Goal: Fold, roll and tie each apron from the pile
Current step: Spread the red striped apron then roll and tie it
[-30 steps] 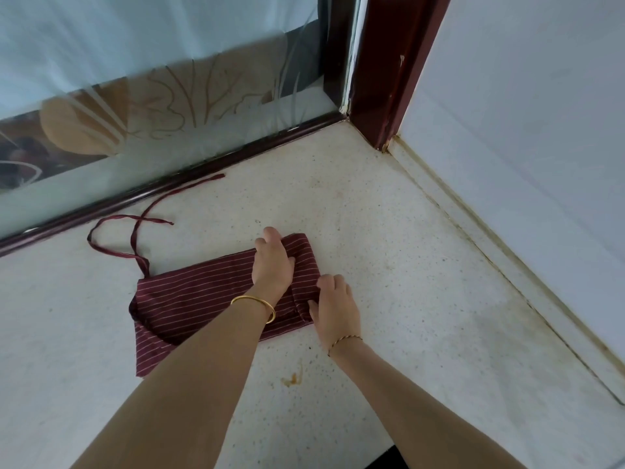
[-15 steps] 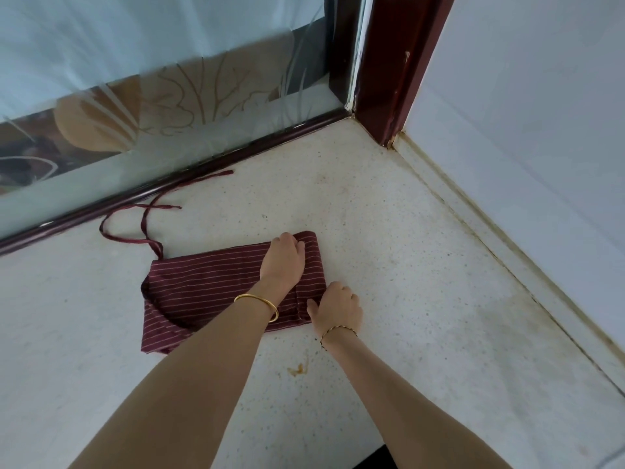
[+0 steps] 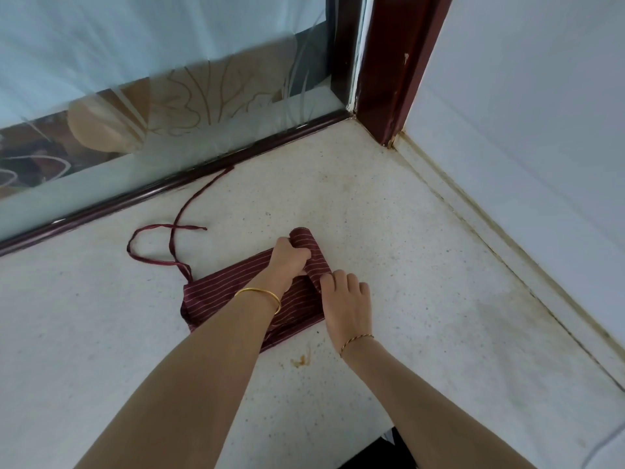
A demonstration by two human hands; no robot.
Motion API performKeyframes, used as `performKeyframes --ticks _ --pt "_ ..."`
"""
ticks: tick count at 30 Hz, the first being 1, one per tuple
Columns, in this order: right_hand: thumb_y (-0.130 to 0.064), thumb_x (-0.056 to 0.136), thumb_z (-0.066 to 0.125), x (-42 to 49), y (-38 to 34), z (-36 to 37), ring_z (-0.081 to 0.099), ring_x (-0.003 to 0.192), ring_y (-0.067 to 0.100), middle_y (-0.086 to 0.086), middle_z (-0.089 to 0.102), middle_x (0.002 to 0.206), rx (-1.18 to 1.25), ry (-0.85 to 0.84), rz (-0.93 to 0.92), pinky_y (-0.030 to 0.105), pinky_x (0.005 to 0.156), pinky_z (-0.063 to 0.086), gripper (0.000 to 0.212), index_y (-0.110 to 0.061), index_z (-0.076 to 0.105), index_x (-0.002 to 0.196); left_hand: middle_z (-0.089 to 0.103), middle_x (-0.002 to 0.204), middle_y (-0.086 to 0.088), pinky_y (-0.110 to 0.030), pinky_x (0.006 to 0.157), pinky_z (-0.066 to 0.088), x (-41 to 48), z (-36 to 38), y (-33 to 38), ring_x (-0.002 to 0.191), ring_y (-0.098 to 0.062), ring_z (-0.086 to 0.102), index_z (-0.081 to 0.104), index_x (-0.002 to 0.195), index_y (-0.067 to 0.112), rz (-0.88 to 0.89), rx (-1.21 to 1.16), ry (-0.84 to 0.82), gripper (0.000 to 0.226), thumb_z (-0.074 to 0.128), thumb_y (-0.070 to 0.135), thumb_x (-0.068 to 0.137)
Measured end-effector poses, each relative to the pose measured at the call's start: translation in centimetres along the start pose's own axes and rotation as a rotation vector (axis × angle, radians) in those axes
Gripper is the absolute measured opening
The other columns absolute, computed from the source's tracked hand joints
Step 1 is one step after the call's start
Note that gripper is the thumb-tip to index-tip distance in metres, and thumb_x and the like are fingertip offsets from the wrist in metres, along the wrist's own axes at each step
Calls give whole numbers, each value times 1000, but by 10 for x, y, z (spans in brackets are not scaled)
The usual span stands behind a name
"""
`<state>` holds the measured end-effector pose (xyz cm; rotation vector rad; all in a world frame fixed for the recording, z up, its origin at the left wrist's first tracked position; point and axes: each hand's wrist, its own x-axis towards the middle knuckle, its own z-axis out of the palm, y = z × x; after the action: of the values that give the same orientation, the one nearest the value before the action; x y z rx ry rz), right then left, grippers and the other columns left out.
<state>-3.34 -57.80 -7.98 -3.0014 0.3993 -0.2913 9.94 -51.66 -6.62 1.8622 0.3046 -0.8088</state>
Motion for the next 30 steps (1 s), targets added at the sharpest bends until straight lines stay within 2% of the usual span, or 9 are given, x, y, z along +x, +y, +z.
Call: performKeyframes --ticks 3,5,9,13,17,19,23,27,30 --pt "-4 58 76 -8 -8 6 50 64 21 4 55 77 40 -45 -35 30 55 45 30 -11 60 82 61 106 -14 -37 69 59 0 -11 -10 90 -24 64 46 122 -2 42 115 38 41 57 -1 83" --pt "-3 57 75 -13 -11 8 53 67 21 5 57 80 79 -50 -75 29 58 49 31 -11 63 85 59 108 -13 -33 66 56 -3 -14 -14 88 -23 61 45 121 0 122 280 106 40 58 3 84" --pt "-9 66 74 -17 -11 6 58 79 19 0 61 89 264 -146 -150 30 68 53 28 -13 68 93 45 122 -16 -30 76 50 -13 -18 -21 98 -26 55 35 126 3 271 558 256 49 63 5 86" --pt "-11 90 54 -6 -13 -3 52 87 15 -2 49 102 568 -188 205 27 74 47 14 -12 56 104 49 113 -15 -26 64 45 -19 -20 -27 81 -21 55 33 117 7 435 660 241 41 61 2 87" --pt "-42 90 56 -5 -11 4 46 107 18 1 47 116 343 -259 392 27 86 45 43 -15 46 122 50 119 -12 -26 70 48 -19 -22 -27 88 -22 58 43 120 6 508 788 181 35 58 4 90" --pt "-50 90 52 -6 -10 5 47 106 18 0 52 113 305 -311 399 28 86 44 45 -16 48 119 52 117 -11 -25 75 47 -15 -24 -28 94 -22 58 45 123 5 478 761 154 35 57 4 90" --pt "-36 92 57 -6 -13 9 47 102 19 2 54 109 377 -257 388 28 87 43 32 -14 50 113 66 96 -14 -38 76 57 -12 -26 -27 83 -25 66 53 115 2 381 554 165 23 46 15 97" --pt "-14 71 78 -8 -28 9 54 72 19 3 59 82 222 -47 217 29 62 49 28 -10 61 92 66 75 -13 -38 59 59 -15 -31 -17 65 -26 70 53 82 1 231 261 72 44 47 43 95" --pt "-3 58 83 -11 -40 14 51 59 18 3 55 70 160 65 44 28 51 47 31 -8 64 82 65 97 -16 -33 54 59 -14 -41 -16 78 -24 69 49 109 -7 118 123 27 55 69 35 81"
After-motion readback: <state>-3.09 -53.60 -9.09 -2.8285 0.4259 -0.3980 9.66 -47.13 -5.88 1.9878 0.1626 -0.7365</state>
